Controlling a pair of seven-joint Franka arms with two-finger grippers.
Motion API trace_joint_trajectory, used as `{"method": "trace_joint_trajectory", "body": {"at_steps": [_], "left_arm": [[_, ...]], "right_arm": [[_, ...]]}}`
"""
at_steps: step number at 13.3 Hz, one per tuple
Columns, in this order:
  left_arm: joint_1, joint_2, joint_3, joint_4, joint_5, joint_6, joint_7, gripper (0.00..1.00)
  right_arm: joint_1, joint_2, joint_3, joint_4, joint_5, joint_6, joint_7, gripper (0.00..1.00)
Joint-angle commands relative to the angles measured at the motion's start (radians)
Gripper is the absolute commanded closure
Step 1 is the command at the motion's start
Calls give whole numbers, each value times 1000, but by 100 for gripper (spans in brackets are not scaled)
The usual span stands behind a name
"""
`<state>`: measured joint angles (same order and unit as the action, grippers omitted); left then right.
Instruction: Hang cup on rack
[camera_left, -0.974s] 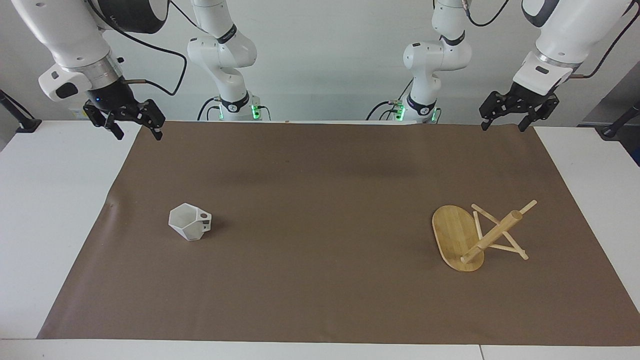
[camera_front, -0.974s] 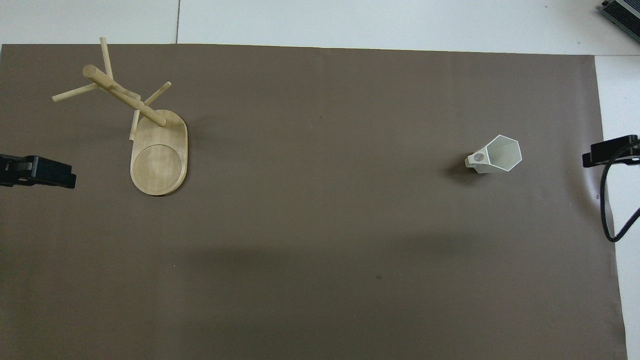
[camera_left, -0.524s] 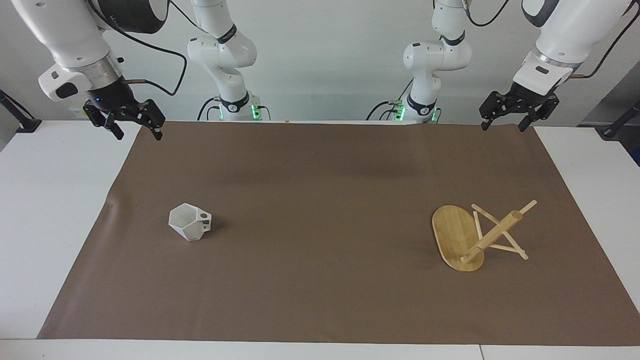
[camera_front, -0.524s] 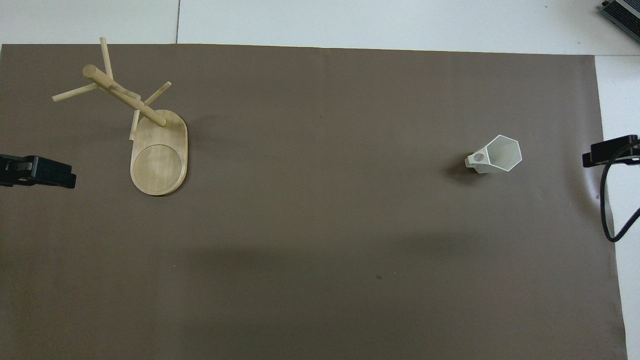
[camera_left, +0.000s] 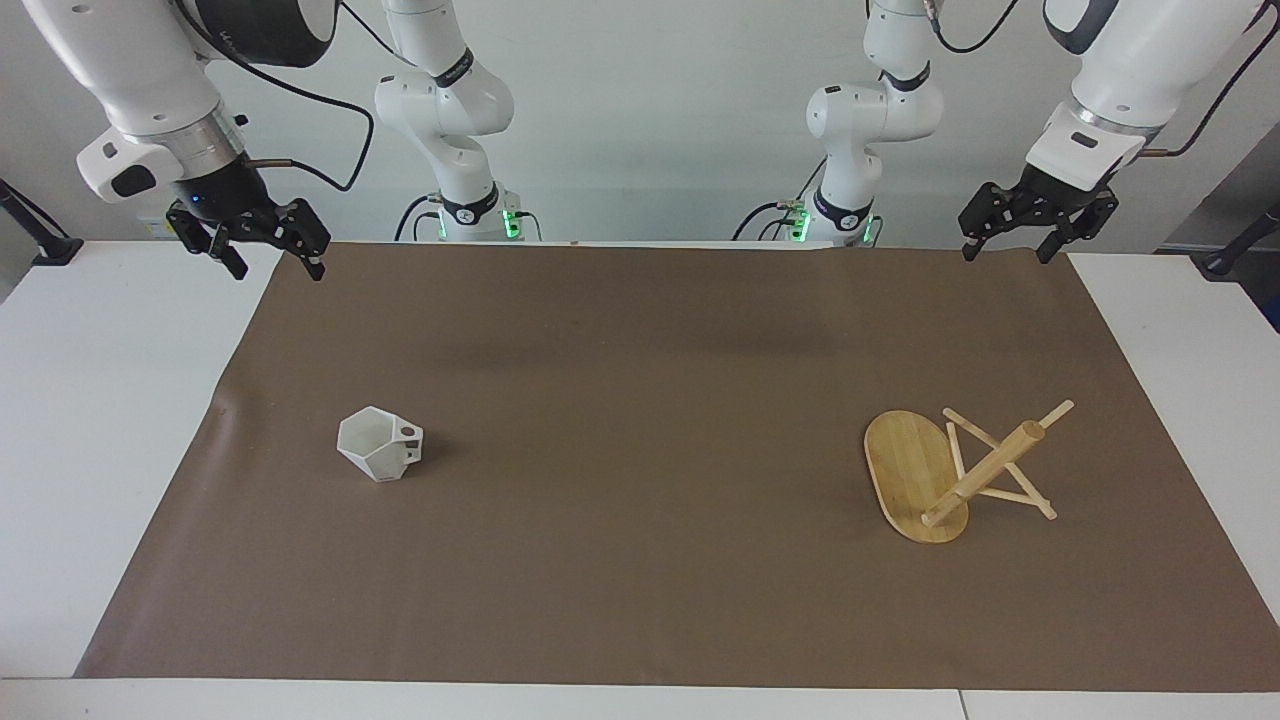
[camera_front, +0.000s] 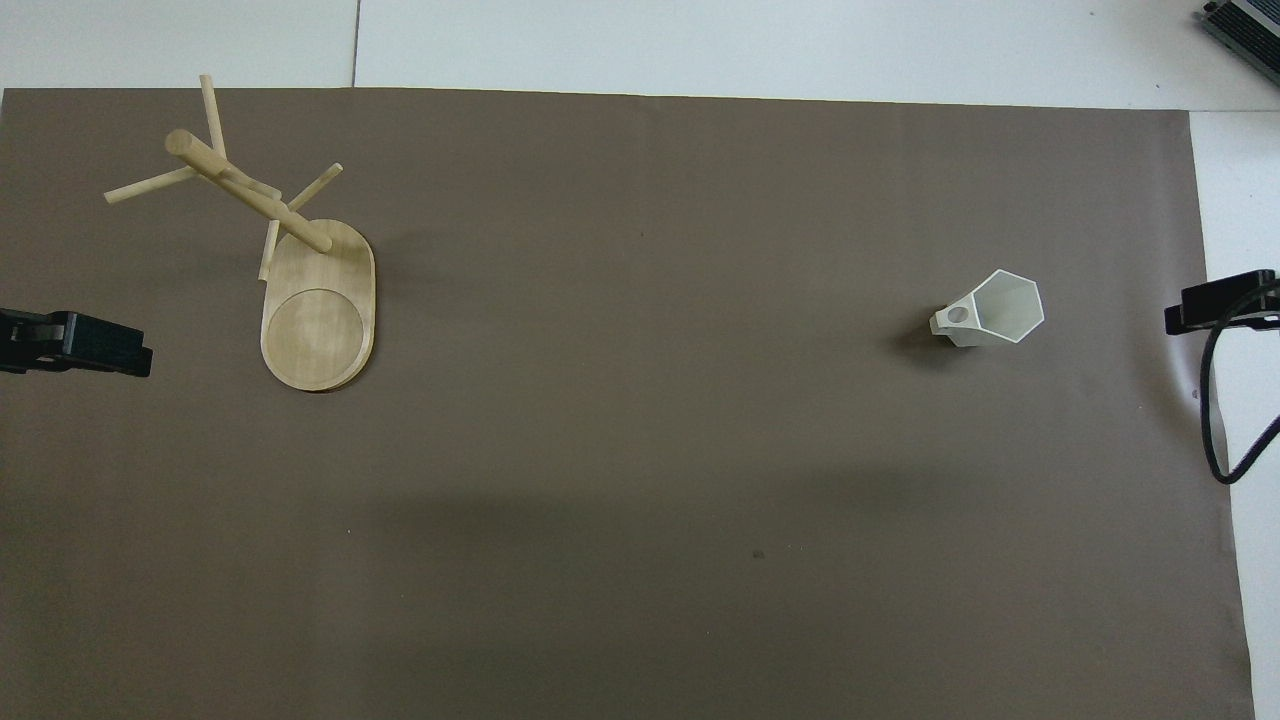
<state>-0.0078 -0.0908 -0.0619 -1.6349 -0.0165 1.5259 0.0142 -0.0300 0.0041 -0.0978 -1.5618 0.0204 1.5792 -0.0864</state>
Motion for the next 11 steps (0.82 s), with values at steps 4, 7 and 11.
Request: {"method": "trace_joint_trajectory", "body": {"at_steps": [4,7,11], "left_arm": [[2,-17,0,-19,12,-4,4,0],[2,-17,0,-19,12,-4,3,0],[2,-17,0,-19,12,-4,3,0]], "right_arm": [[-2,-21,1,-23,-8,4,-9,0],[-2,-21,4,-24,-8,2,-10,0],[-2,-21,4,-23,-8,4,-9,0]]}}
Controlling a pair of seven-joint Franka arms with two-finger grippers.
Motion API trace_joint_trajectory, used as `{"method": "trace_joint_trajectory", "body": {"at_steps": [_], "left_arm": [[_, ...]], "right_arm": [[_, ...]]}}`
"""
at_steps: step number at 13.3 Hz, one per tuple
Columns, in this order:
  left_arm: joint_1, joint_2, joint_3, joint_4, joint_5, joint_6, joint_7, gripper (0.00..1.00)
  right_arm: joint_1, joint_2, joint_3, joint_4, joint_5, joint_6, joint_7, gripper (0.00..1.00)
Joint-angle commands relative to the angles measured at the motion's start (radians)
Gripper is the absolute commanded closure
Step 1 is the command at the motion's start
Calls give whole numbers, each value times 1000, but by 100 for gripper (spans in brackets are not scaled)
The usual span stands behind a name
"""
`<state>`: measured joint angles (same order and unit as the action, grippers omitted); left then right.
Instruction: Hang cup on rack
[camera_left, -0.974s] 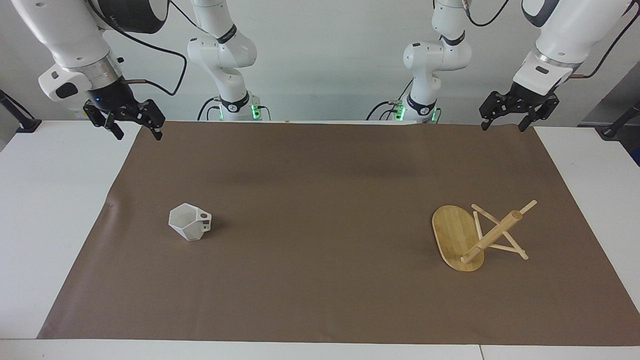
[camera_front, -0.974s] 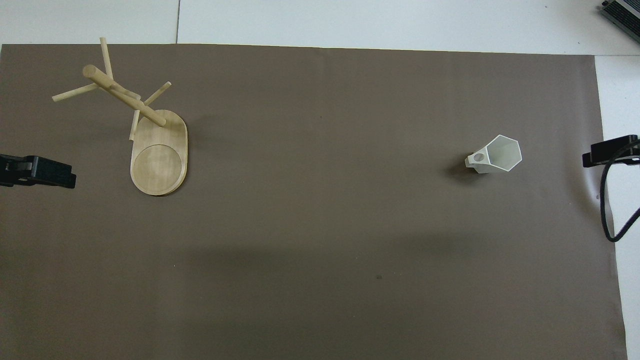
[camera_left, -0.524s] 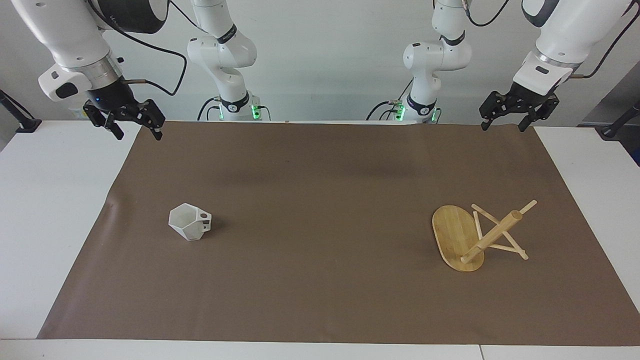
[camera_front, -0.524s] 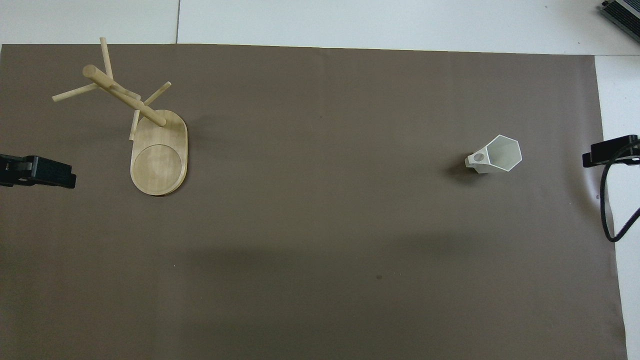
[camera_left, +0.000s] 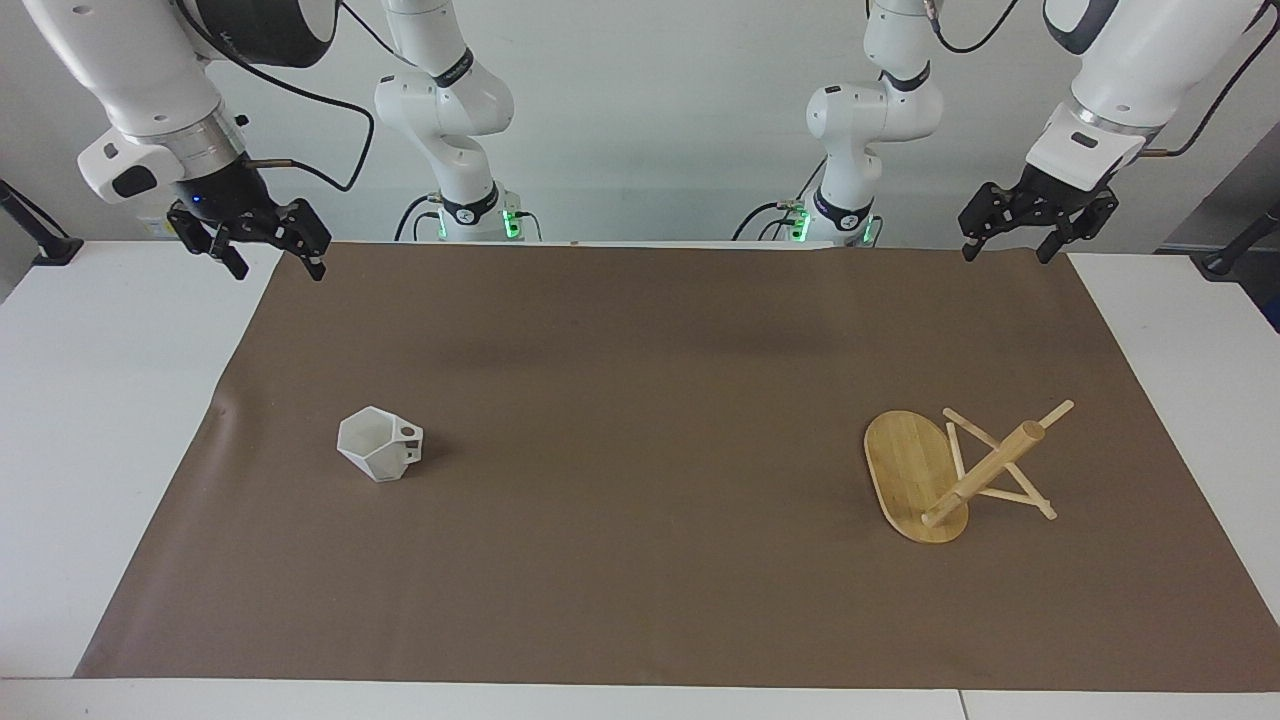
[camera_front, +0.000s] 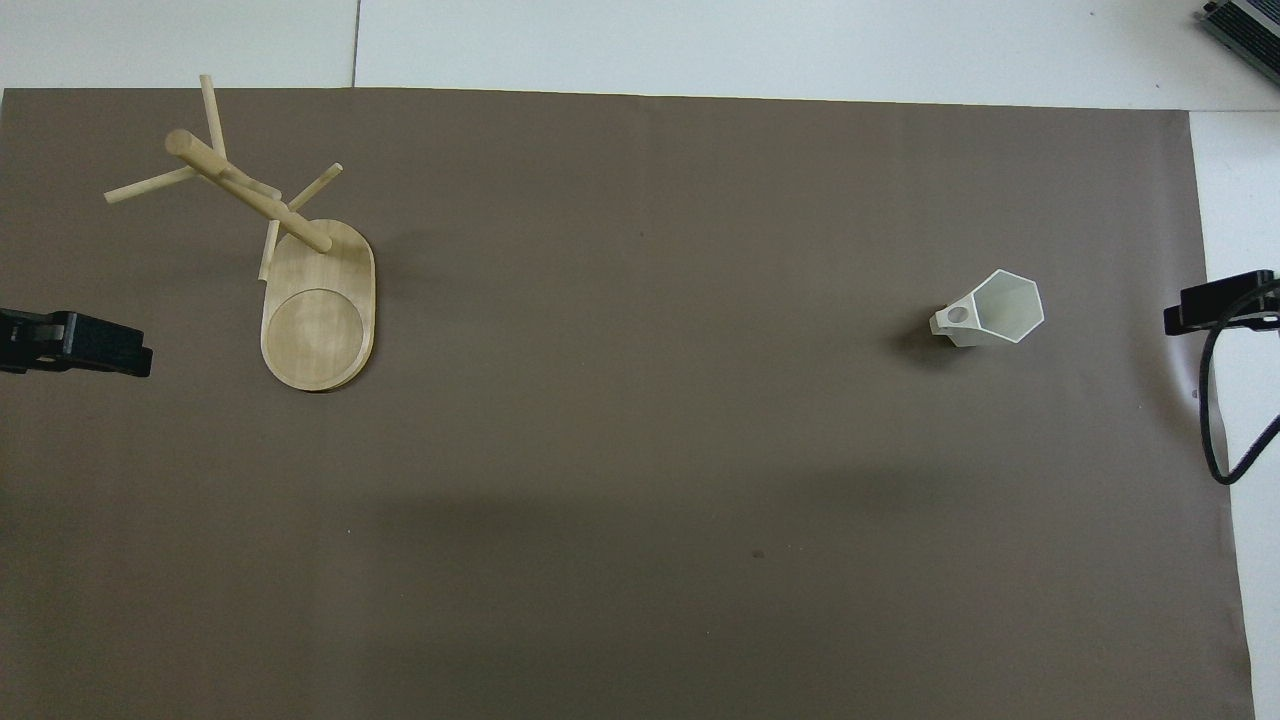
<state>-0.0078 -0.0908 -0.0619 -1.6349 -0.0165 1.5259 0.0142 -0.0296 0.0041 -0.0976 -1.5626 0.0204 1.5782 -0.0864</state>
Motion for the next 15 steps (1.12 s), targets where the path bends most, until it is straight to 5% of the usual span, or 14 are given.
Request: {"method": "trace_joint_trajectory", "body": {"at_steps": [1,7,15], "left_arm": [[2,-17,0,-19,12,-4,3,0],[2,-17,0,-19,12,-4,3,0],[2,-17,0,-19,12,-4,3,0]], "right_arm": [[-3,-21,4,-22,-8,5,-10,0],[-1,-23,4,-36,-8,38,-7,0],[-1,-55,4,-175,0,201,-9,0]]}}
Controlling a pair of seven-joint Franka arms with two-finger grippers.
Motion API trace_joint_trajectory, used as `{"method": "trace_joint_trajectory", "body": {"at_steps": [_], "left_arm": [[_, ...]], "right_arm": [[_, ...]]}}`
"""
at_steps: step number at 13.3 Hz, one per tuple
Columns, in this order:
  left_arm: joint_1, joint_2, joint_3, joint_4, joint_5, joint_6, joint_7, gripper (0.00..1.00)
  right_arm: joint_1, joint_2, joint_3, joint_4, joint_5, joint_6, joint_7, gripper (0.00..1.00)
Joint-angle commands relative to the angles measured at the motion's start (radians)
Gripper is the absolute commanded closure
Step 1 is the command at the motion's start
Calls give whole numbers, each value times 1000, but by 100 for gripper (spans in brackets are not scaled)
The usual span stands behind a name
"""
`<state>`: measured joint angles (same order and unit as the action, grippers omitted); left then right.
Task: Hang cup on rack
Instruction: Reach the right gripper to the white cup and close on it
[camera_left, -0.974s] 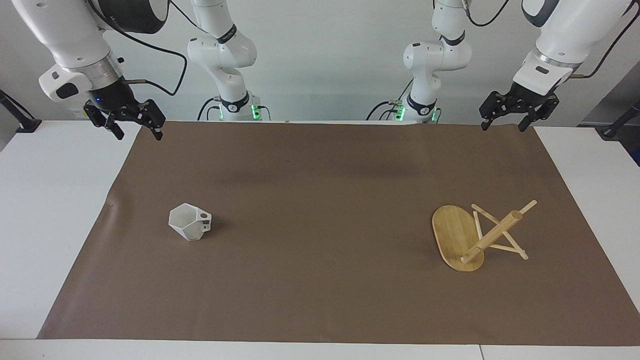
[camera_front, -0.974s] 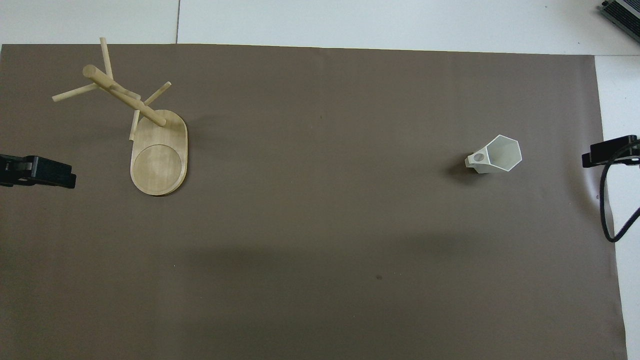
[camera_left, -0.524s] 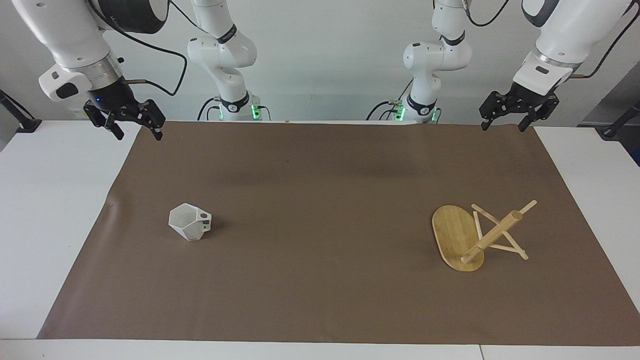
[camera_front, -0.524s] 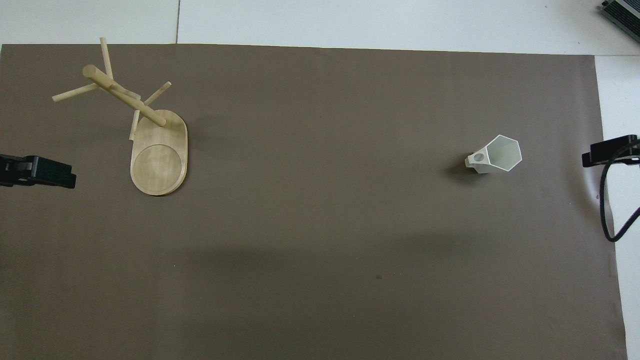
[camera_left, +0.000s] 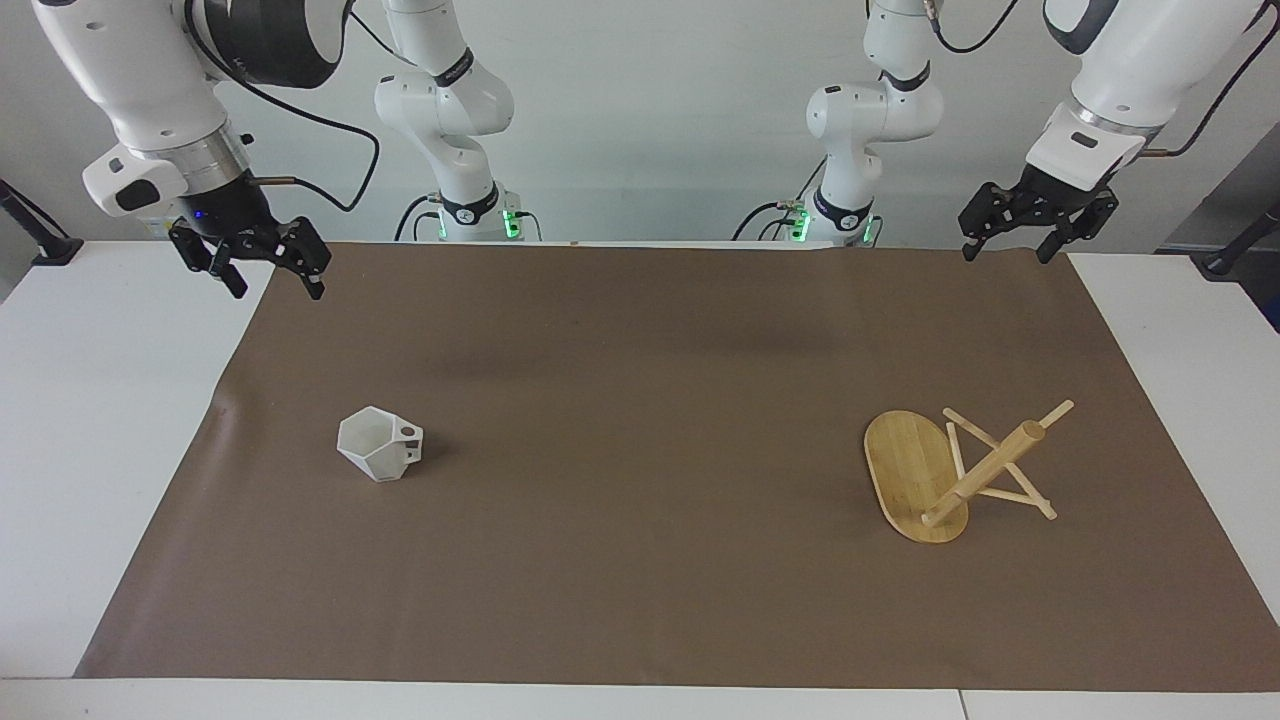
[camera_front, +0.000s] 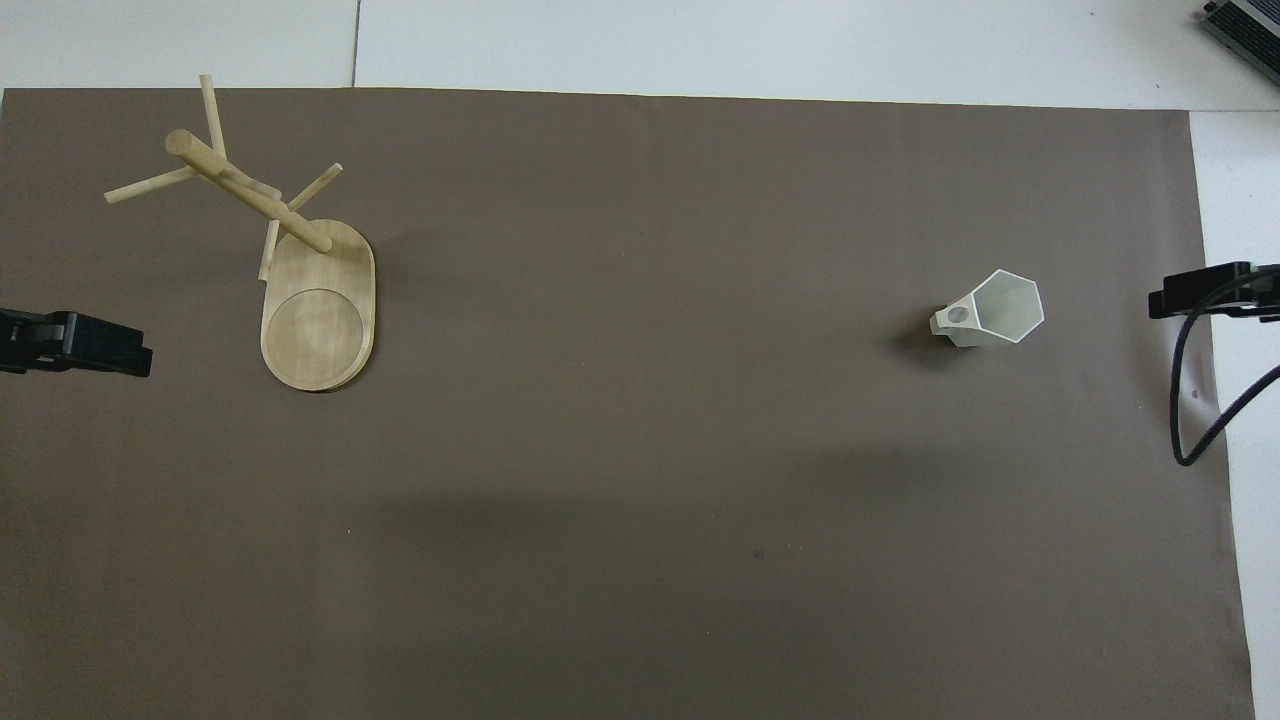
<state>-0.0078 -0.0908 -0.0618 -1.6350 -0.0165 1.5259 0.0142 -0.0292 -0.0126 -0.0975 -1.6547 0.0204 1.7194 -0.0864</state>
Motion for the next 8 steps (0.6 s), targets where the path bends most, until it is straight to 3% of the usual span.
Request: {"method": "trace_joint_trajectory", "body": {"at_steps": [1,5,8], "left_arm": [[2,-17,0,-19,12,-4,4,0],[2,-17,0,-19,12,-4,3,0],[2,-17,0,-19,12,-4,3,0]], "right_arm": [[-1,-37,4,-124,0,102,-10,0],[-1,0,4,-246,0,270,-18,0],[-1,81,2,-263,0,363,-32,0]]}}
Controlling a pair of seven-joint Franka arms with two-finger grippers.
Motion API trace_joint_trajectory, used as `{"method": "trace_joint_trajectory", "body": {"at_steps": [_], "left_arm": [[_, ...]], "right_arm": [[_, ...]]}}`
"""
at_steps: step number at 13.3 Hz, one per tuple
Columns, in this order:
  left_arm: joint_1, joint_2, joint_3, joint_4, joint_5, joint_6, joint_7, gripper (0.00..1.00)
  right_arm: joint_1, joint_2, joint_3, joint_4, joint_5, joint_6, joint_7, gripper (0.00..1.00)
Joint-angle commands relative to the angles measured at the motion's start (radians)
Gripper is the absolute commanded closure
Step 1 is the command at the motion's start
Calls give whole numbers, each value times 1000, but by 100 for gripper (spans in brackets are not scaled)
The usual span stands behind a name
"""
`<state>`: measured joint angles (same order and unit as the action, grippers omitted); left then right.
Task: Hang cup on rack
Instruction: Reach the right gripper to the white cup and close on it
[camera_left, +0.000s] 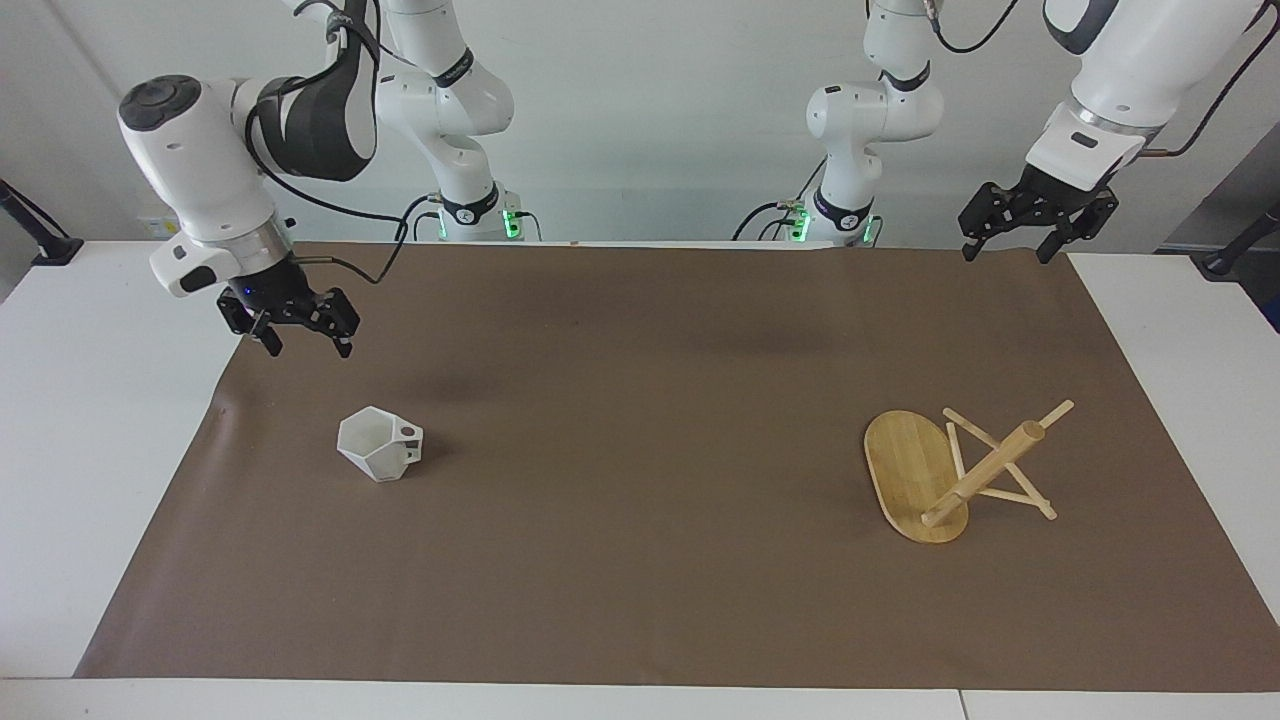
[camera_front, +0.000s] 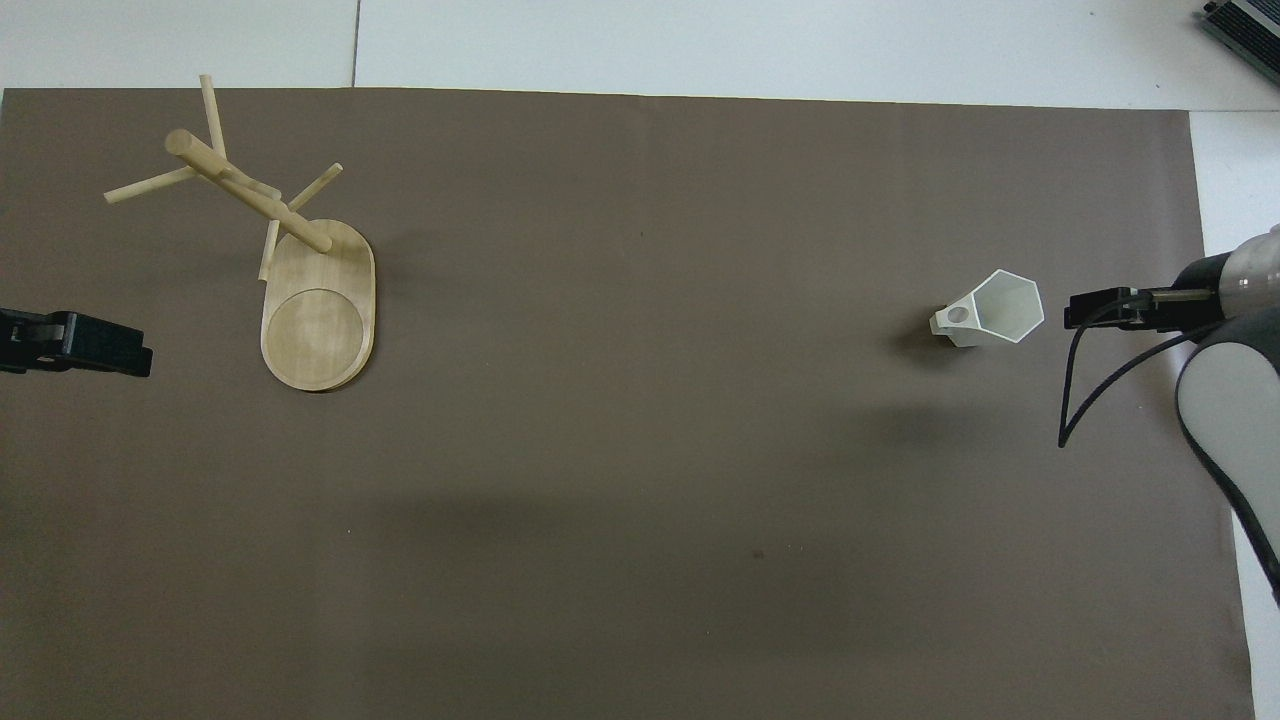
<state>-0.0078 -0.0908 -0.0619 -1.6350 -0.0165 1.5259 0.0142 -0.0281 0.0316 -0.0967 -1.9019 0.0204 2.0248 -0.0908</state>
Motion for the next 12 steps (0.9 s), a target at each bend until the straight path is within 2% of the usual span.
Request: {"method": "trace_joint_trajectory", "body": {"at_steps": [1,7,12], "left_arm": [[2,-17,0,-19,12,-4,3,0],[2,-17,0,-19,12,-4,3,0],[2,-17,0,-19,12,-4,3,0]], "right_arm": [[-4,51,0,-23,0,87,-39,0],[-4,106,0,-39,0,181,-44,0],[-4,119,2,-78,0,251,-40,0]]}}
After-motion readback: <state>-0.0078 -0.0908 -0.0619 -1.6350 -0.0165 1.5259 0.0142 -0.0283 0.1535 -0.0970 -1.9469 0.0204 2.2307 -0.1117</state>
